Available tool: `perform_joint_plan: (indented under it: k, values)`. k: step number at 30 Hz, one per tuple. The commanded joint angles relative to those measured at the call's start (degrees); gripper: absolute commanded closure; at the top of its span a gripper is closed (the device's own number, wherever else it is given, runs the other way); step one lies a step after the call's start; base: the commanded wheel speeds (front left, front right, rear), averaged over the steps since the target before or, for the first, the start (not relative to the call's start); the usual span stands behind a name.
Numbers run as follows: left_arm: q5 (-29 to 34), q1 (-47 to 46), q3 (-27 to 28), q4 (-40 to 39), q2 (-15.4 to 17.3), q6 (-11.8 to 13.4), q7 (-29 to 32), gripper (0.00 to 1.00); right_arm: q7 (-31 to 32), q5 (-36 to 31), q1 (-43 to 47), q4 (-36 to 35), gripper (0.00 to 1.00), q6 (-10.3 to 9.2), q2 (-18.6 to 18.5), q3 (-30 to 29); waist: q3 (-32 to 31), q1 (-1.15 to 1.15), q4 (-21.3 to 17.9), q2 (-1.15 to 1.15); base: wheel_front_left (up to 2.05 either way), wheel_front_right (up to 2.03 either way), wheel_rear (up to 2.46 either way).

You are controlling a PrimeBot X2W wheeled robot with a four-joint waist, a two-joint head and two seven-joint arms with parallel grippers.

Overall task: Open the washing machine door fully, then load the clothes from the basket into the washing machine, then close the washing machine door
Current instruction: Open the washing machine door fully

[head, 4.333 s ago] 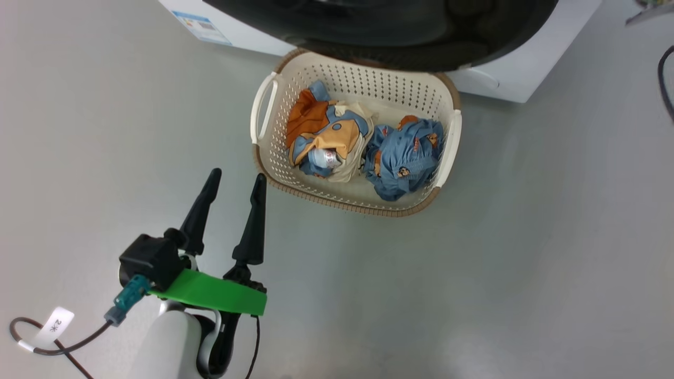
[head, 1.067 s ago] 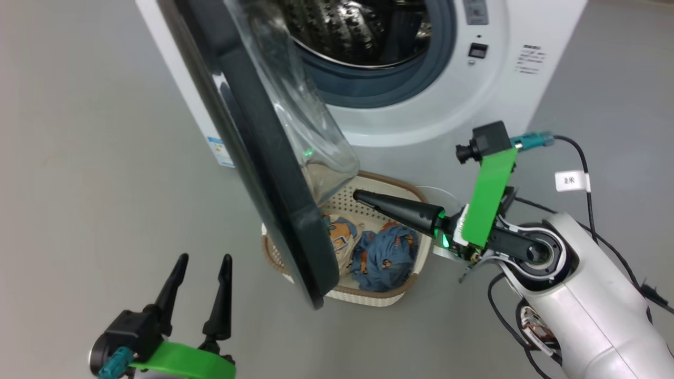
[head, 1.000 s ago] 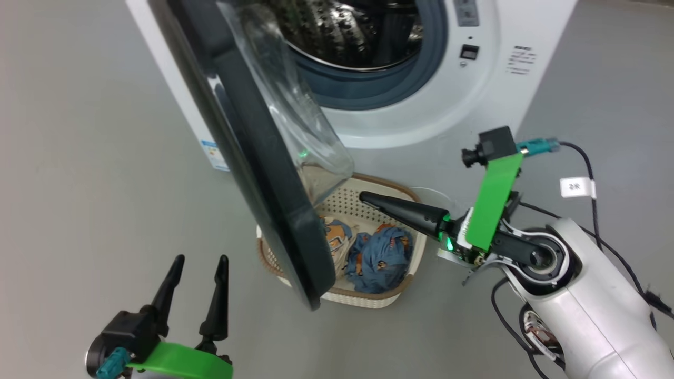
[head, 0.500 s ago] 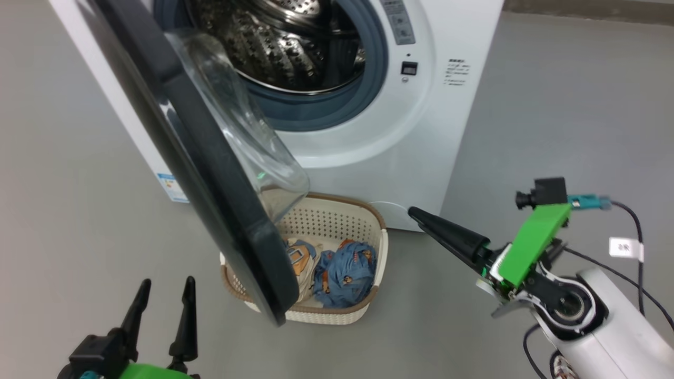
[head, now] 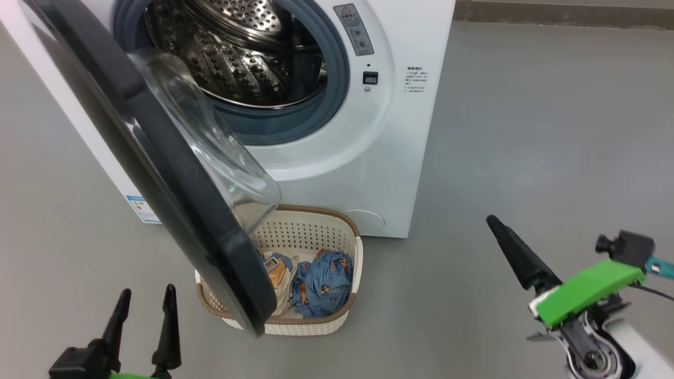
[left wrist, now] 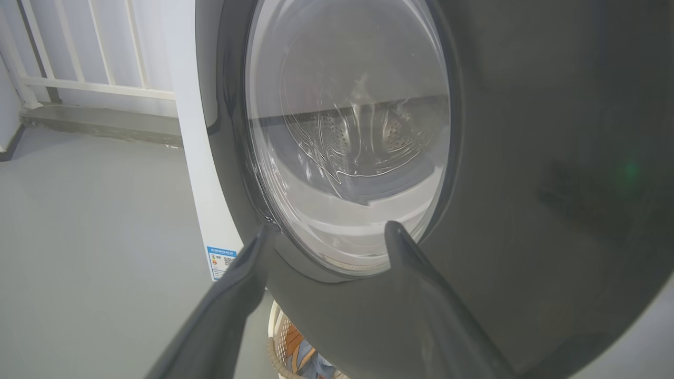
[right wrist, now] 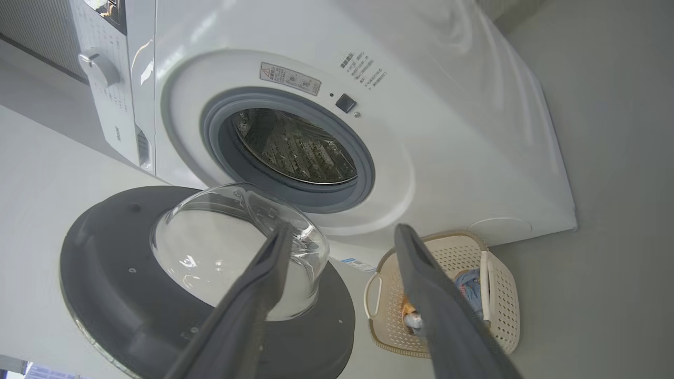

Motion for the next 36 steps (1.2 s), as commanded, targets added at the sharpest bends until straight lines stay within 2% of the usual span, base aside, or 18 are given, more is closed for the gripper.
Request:
perform_joint_plan:
  k: [1,6,12,18,26,36]
  values:
    - [0.45,-0.53,2.11,-1.78,1.04,0.03,-0.37,0.0,-3.41,-2.58,0.8,-1.26,0.0,0.33,-2.07,1.64,-0.15,0.0,-0.13,0.0,0.0,0.0,0.0]
    - [0.49,0.06,2.35,-1.84,1.01,0.03,-0.37,0.0,-12.83,-6.8,3.19,1.95,0.0,0.33,-4.62,6.25,-0.8,0.0,-0.46,0.0,0.0,0.0,0.0]
    - [0.54,0.39,2.87,-2.18,1.08,0.03,-0.37,0.0,-14.62,-13.99,3.76,5.51,0.0,0.33,-5.37,7.19,-0.7,0.0,-0.98,0.0,0.0,0.0,0.0]
    - [0.73,0.23,2.77,-2.33,0.96,0.03,-0.37,0.0,-14.68,-25.58,6.73,6.22,0.0,0.33,-2.17,0.21,-0.56,0.0,-1.05,0.0,0.0,0.0,0.0]
    - [0.96,0.86,2.98,-2.3,0.68,0.03,-0.37,0.0,-14.69,-40.37,12.84,4.1,0.0,0.33,2.94,-13.21,-1.33,0.0,-0.87,0.0,0.0,0.0,0.0]
    - [1.1,1.25,3.19,-2.48,0.46,0.03,-0.37,0.0,-14.69,-53.96,18.63,-0.05,0.0,0.33,8.91,-24.38,-1.51,0.0,-0.62,0.0,0.0,0.0,0.0]
